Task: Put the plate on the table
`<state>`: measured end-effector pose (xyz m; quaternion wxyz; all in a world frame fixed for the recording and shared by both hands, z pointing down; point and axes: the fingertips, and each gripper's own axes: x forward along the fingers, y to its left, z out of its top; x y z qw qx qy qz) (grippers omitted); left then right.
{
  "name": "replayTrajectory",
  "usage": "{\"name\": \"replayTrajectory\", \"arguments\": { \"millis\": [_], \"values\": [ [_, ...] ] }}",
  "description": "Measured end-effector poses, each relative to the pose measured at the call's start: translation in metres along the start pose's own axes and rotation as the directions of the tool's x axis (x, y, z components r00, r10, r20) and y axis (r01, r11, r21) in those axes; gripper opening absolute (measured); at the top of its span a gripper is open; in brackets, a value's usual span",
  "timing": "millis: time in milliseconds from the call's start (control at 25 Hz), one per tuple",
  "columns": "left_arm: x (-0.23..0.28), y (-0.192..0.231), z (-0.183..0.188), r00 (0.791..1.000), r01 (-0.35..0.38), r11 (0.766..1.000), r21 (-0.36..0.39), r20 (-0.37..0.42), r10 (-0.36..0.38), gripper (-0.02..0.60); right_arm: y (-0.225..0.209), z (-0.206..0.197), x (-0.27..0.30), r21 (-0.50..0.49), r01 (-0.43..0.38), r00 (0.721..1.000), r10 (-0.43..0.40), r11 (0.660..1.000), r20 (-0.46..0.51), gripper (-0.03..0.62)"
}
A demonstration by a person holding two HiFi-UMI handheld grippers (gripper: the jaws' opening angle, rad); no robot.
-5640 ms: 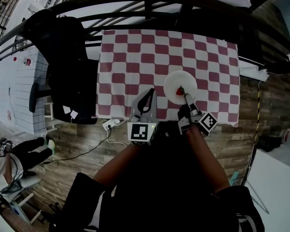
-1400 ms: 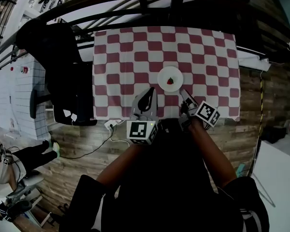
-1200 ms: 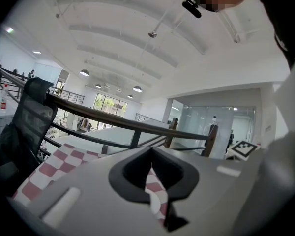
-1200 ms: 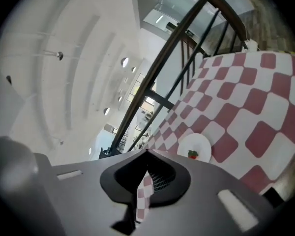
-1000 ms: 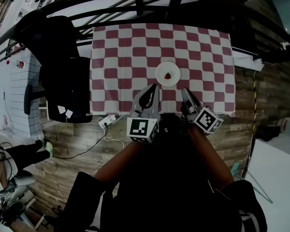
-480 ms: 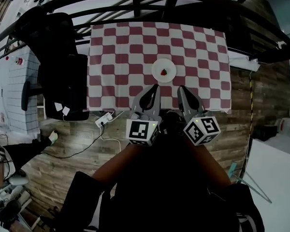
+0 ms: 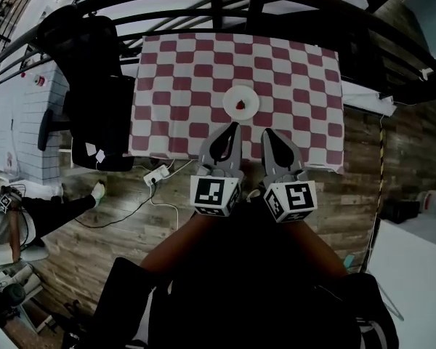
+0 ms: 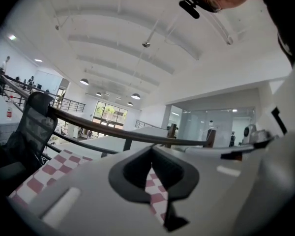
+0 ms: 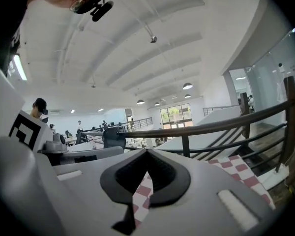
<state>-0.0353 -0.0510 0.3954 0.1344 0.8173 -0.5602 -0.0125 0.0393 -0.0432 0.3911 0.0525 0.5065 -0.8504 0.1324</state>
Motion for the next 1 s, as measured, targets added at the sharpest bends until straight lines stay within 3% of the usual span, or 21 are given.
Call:
{"name": "replayTrajectory", "arguments": {
  "millis": [360,1000],
  "values": [
    [-0.011,-0.06,-0.02,1.0,0.018,0.997,0.072,-0.019,-0.016,0.009,-0.023,-0.01,-0.039,-0.028,0.017,1.0,-0.017,0.999,0.006,-0.002],
    [-0.014,-0.124,-0.027,0.999,0.049,0.993,0.108,-0.014,-0.048,0.009,-0.057,-0.004,-0.091,-0.019,0.041,0.998,-0.04,0.999,0.053,-0.002]
  ]
}}
